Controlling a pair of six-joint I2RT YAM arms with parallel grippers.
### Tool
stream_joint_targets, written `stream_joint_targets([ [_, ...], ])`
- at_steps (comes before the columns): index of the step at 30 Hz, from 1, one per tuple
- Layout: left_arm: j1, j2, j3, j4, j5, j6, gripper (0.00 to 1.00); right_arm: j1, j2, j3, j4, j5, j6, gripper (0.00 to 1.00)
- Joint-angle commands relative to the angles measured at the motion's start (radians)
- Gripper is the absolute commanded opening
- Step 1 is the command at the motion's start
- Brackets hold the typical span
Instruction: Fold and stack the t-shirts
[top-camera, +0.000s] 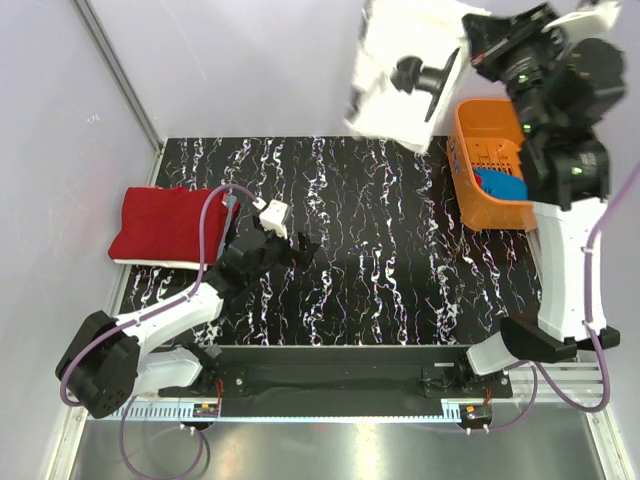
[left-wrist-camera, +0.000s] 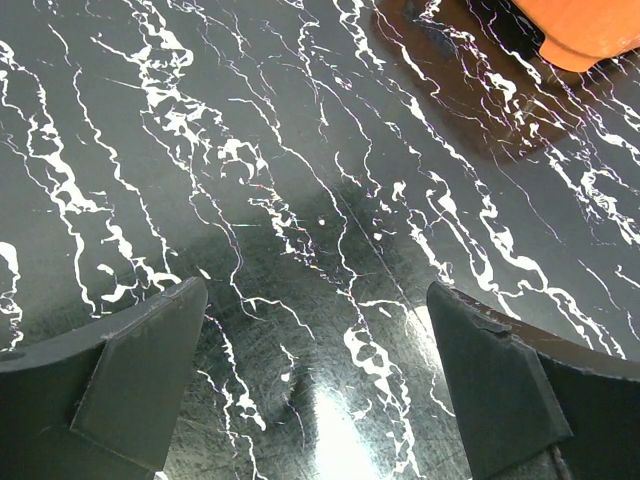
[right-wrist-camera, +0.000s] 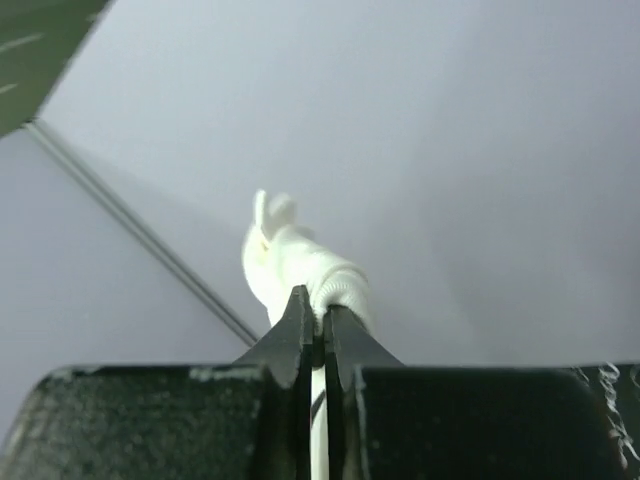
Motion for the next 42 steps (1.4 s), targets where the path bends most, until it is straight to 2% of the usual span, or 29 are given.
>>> stream_joint_targets([
  [1, -0.003, 0.006, 0.055, 0.037, -0.02, -0.027, 0.99, -0.012, 0.041, 0.057, -0.124, -0.208, 0.005, 0.04],
  [2, -0.003, 0.003, 0.056, 0.03, -0.037, -0.032, 0.99, -0.013, 0.041, 0.022, -0.133, -0.22, 0.004, 0.16],
  [3, -0.003, 0.0, 0.056, 0.017, -0.057, -0.043, 0.99, -0.013, 0.034, -0.092, -0.136, -0.232, -0.001, 0.3],
  [4, -0.003, -0.009, 0.056, 0.009, -0.101, -0.047, 0.99, -0.013, 0.009, -0.173, -0.114, -0.247, -0.015, 0.55],
  [5, -0.003, -0.014, 0.056, 0.0, -0.121, -0.052, 0.99, -0.015, -0.011, -0.257, -0.094, -0.258, -0.018, 0.6],
  [6, -0.003, -0.021, 0.056, -0.018, -0.141, -0.058, 0.99, -0.015, -0.032, -0.448, -0.068, -0.252, -0.018, 0.62],
  [8, -0.003, -0.04, 0.056, -0.029, -0.172, -0.058, 0.99, -0.015, -0.132, -0.665, 0.093, -0.257, 0.0, 0.64],
  [9, -0.003, -0.053, 0.056, -0.043, -0.189, -0.054, 0.99, -0.015, -0.2, -0.866, 0.226, -0.263, 0.014, 0.62],
  [10, -0.003, -0.061, 0.053, -0.046, -0.199, -0.052, 0.99, -0.015, -0.23, -0.955, 0.28, -0.263, 0.02, 0.62],
  [12, -0.003, -0.073, 0.047, -0.052, -0.221, -0.049, 0.99, -0.013, -0.272, -1.146, 0.372, -0.263, 0.027, 0.49],
  [15, -0.003, -0.083, 0.041, -0.051, -0.245, -0.043, 0.99, -0.013, -0.281, -1.256, 0.425, -0.272, -0.021, 0.32],
  [18, -0.003, -0.069, 0.046, -0.049, -0.247, -0.041, 0.99, -0.015, -0.227, -1.299, 0.419, -0.321, -0.042, 0.31],
  [21, -0.003, -0.041, 0.059, -0.051, -0.224, -0.038, 0.99, -0.015, -0.166, -1.36, 0.455, -0.39, -0.023, 0.4],
  [22, -0.003, -0.028, 0.064, -0.052, -0.215, -0.038, 0.99, -0.012, -0.136, -1.379, 0.522, -0.401, -0.024, 0.43],
  [27, -0.003, -0.006, 0.073, -0.06, -0.19, -0.038, 0.99, -0.004, -0.053, -1.448, 0.568, -0.364, -0.035, 0.46],
  [29, -0.003, -0.012, 0.069, -0.059, -0.184, -0.035, 0.99, 0.002, -0.005, -1.448, 0.555, -0.338, -0.038, 0.54],
  [36, -0.003, -0.021, 0.058, -0.048, -0.183, -0.031, 0.99, 0.048, 0.112, -1.402, 0.542, -0.268, -0.065, 0.54],
  [42, -0.003, -0.029, 0.053, -0.052, -0.196, -0.041, 0.99, 0.095, 0.214, -1.342, 0.503, -0.28, -0.101, 0.56],
])
